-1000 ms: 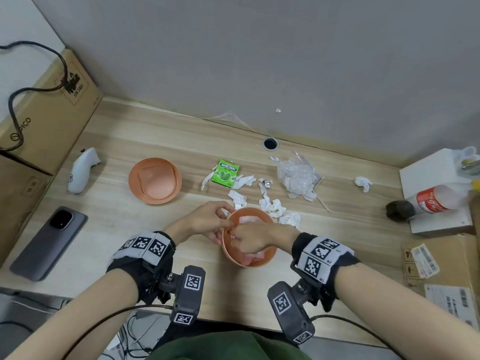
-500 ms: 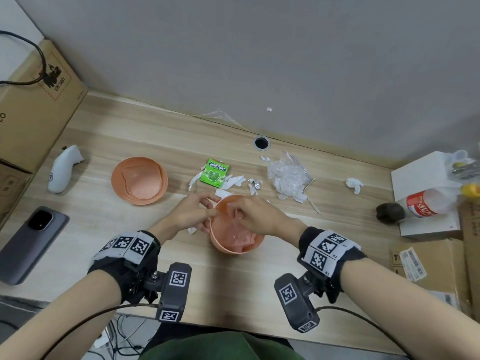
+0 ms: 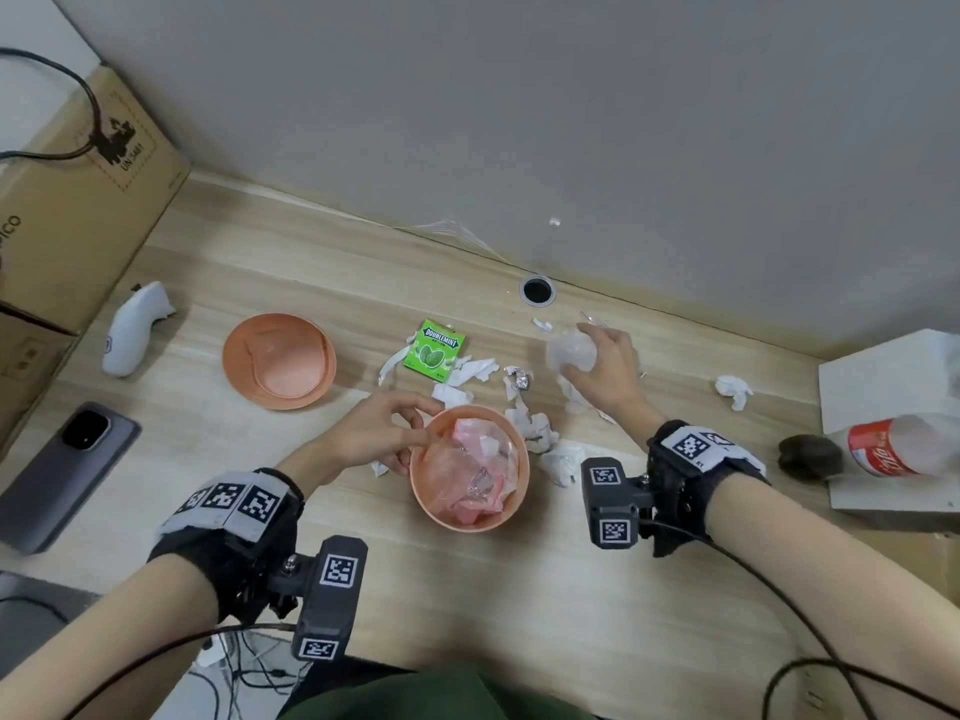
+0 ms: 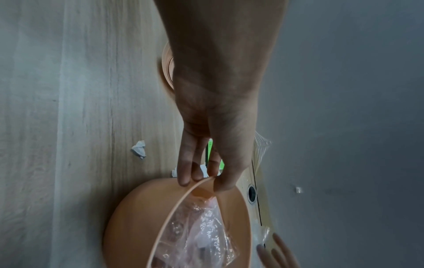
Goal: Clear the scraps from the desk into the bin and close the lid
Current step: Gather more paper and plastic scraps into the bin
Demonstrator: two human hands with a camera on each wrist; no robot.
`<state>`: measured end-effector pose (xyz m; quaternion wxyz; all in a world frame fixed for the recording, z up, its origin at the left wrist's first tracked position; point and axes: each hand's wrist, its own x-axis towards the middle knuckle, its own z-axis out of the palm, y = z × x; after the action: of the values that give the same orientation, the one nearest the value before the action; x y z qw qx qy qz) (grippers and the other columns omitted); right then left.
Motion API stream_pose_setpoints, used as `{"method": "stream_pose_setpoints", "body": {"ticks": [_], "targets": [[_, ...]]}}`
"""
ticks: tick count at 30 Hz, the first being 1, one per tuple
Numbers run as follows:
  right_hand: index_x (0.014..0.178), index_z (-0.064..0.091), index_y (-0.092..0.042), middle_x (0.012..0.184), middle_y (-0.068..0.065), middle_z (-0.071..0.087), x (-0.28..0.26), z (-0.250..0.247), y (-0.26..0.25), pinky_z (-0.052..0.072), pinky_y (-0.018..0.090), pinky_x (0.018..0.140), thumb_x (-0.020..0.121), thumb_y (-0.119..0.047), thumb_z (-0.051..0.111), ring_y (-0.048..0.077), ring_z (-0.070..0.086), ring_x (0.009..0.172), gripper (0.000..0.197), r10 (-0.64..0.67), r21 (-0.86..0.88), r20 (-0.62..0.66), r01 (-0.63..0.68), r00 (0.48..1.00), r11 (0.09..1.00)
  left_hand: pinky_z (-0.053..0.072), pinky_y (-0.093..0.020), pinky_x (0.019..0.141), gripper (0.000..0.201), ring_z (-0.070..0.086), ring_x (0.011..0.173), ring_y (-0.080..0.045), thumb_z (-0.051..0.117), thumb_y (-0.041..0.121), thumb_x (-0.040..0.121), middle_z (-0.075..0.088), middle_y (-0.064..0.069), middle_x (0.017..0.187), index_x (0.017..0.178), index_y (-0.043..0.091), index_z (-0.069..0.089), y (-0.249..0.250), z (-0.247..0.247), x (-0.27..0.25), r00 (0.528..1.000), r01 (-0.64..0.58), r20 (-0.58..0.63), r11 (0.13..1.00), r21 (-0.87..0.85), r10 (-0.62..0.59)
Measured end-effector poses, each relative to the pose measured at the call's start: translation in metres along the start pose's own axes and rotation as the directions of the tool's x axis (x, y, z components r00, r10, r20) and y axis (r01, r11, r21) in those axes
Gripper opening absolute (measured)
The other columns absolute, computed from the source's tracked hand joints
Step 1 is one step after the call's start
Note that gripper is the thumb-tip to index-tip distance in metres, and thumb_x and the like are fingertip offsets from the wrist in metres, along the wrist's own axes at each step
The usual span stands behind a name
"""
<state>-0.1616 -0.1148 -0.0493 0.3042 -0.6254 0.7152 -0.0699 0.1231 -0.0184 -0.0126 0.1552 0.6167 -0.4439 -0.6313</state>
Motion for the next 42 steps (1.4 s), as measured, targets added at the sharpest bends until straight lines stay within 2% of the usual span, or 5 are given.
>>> {"method": "stream_pose_setpoints", "body": {"ticks": [18, 28, 31, 36, 42], "targets": [[0.088, 0.061, -0.017, 0.091, 0.0, 0.065, -0.043, -0.036, -0.027, 0.046, 0.025, 0.076, 0.077, -0.009, 0.066, 0.013, 0.059, 0.08, 0.014, -0.174, 0.339, 0.099, 0.131, 0.98, 0.932, 0.059, -0.036, 0.064, 0.024, 0.057, 0.046, -0.006, 0.064, 0.019, 0.091, 0.05, 0.013, 0.042, 0.114, 0.014, 0.064, 0.004, 0.006, -0.001, 0.999, -0.014, -0.04, 0.995, 0.095, 0.018], [0.088, 0.071, -0.005, 0.078, -0.001, 0.063, -0.123, 0.002, -0.082, 0.035, 0.016, 0.06, 0.075, -0.003, 0.066, 0.012, 0.051, 0.072, 0.014, -0.387, 0.128, 0.372, 0.366, 0.843, 0.922, 0.061, -0.032, 0.062, 0.03, 0.06, 0.065, -0.019, 0.059, 0.017, 0.092, 0.059, -0.019, 0.082, 0.121, 0.009, 0.055, 0.005, 0.013, -0.011, 0.999, -0.005, 0.045, 0.998, 0.069, 0.002], [0.095, 0.073, -0.009, 0.098, 0.005, 0.073, -0.123, 0.03, -0.084, 0.035, 0.016, 0.068, 0.078, 0.002, 0.051, 0.019, 0.061, 0.088, 0.03, -0.337, -0.017, 0.281, 0.356, 0.898, 0.934, 0.06, -0.028, 0.056, 0.03, 0.058, 0.051, -0.012, 0.062, 0.01, 0.089, 0.055, -0.008, 0.064, 0.117, 0.003, 0.053, 0.002, 0.014, -0.016, 0.998, 0.003, 0.066, 0.998, 0.063, -0.007], [0.125, 0.056, 0.001, 0.136, 0.023, 0.051, -0.124, 0.069, -0.086, 0.03, 0.044, 0.111, 0.089, -0.027, 0.03, 0.035, 0.043, 0.13, 0.052, -0.149, -0.264, 0.747, 0.496, 0.647, 0.828, 0.061, -0.035, 0.068, 0.028, 0.057, 0.049, -0.013, 0.059, 0.008, 0.09, 0.056, -0.005, 0.059, 0.114, 0.002, 0.049, -0.003, 0.011, -0.03, 0.994, 0.018, 0.106, 1.0, 0.019, -0.02], [0.146, 0.027, -0.019, 0.156, 0.006, 0.022, -0.13, 0.061, -0.093, 0.013, 0.043, 0.12, 0.079, -0.065, 0.043, 0.025, 0.014, 0.146, 0.083, -0.169, -0.184, 0.784, 0.484, 0.597, 0.856, 0.061, -0.036, 0.071, 0.032, 0.056, 0.053, -0.013, 0.064, 0.017, 0.089, 0.055, -0.004, 0.061, 0.114, 0.004, 0.049, -0.018, 0.006, -0.037, 0.994, 0.031, 0.105, 0.999, -0.01, -0.03]]}}
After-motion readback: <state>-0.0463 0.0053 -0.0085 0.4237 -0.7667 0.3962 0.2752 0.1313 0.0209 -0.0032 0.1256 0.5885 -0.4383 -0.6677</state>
